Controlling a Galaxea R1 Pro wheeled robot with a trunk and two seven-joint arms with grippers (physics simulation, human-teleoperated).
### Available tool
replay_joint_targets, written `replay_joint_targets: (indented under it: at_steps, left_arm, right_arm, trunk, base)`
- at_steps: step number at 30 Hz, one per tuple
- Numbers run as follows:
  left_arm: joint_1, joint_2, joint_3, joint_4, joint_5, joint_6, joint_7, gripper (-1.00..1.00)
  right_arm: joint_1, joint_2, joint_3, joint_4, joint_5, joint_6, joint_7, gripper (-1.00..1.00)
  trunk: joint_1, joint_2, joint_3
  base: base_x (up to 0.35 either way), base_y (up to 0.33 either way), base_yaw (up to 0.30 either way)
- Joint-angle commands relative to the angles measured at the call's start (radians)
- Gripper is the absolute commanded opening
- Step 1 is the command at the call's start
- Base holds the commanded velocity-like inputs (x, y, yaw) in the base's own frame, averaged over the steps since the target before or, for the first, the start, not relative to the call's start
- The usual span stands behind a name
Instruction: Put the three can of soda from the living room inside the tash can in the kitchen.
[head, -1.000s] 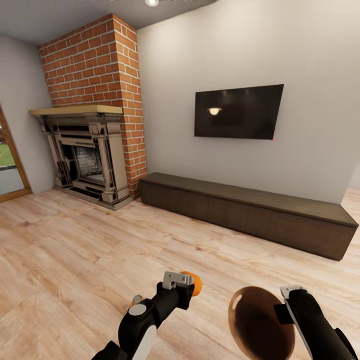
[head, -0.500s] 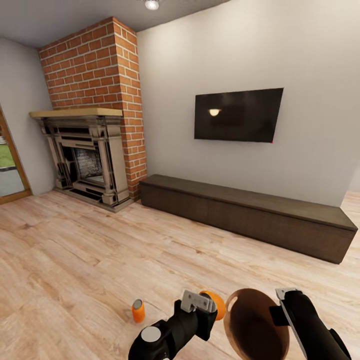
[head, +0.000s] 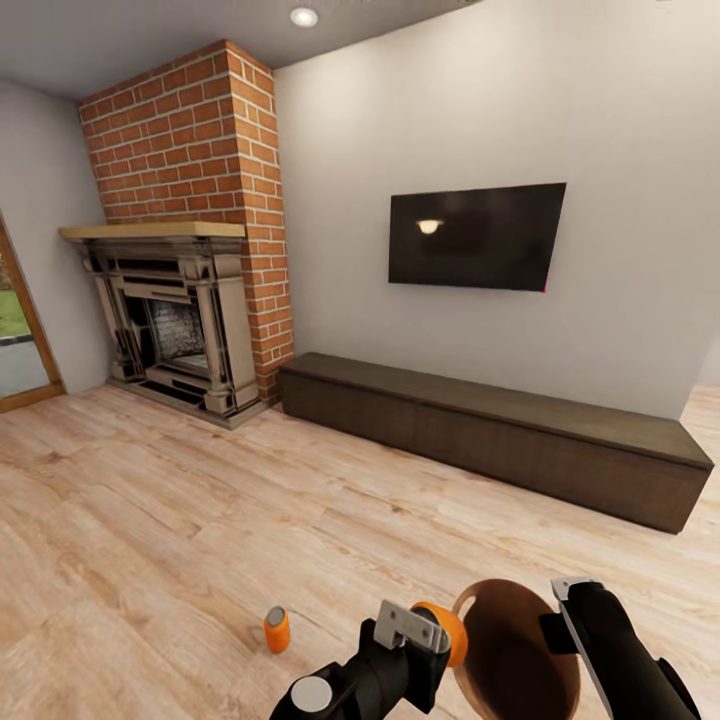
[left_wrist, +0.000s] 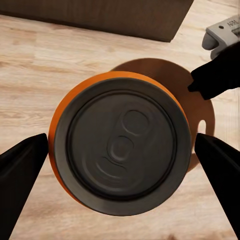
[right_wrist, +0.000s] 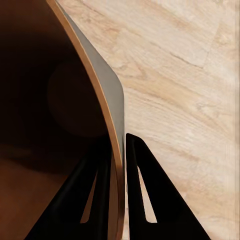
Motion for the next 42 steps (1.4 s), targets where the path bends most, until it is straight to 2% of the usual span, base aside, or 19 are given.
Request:
replay_joint_targets:
  at_steps: [1,11,16,23,30,42]
  left_arm:
    - [0.0,0.0,0.0,0.001,-0.001,0.0,0.002,-1.0]
    - [-0.001,-0.004,-0.001,0.009,-0.002,-0.01,0.006,-1.0]
    - [-0.003,-0.012,-0.001,0.058,-0.004,-0.014,0.007,-1.0]
    - [-0.006,-0.019,-0.002,0.114,0.041,-0.03,0.008,-1.0]
    - [-0.007,-0.026,-0.003,0.143,0.052,-0.047,0.008,-1.0]
    - [-0.012,-0.037,-0.007,0.15,0.055,-0.056,0.009,-1.0]
  right_arm:
    - [0.0,0.001,0.0,0.0,-0.007,0.0,0.006,-1.0]
    - [0.0,0.028,0.004,0.001,-0.007,0.0,0.006,-1.0]
    - [0.0,0.038,0.005,0.0,-0.006,0.0,0.006,-1.0]
    - [0.0,0.042,0.006,0.0,-0.006,0.0,0.007,-1.0]
    - [0.0,0.044,0.006,-0.001,-0.007,0.0,0.009,-1.0]
    - [0.0,0.068,0.051,0.0,-0.007,0.0,0.008,-1.0]
  trunk:
    - [-0.004,0.007,0.003]
    - [-0.008,0.014,0.006]
    - [-0.008,0.014,0.006]
    - [-0.008,0.014,0.006]
    - [-0.008,0.014,0.006]
    - [-0.008,0.014,0.006]
  base:
    - [0.0,0.0,0.0]
    - [0.0,0.0,0.0]
    - [0.0,0.0,0.0]
    - [0.0,0.0,0.0]
    - [0.0,0.0,0.0]
    - [0.0,0.0,0.0]
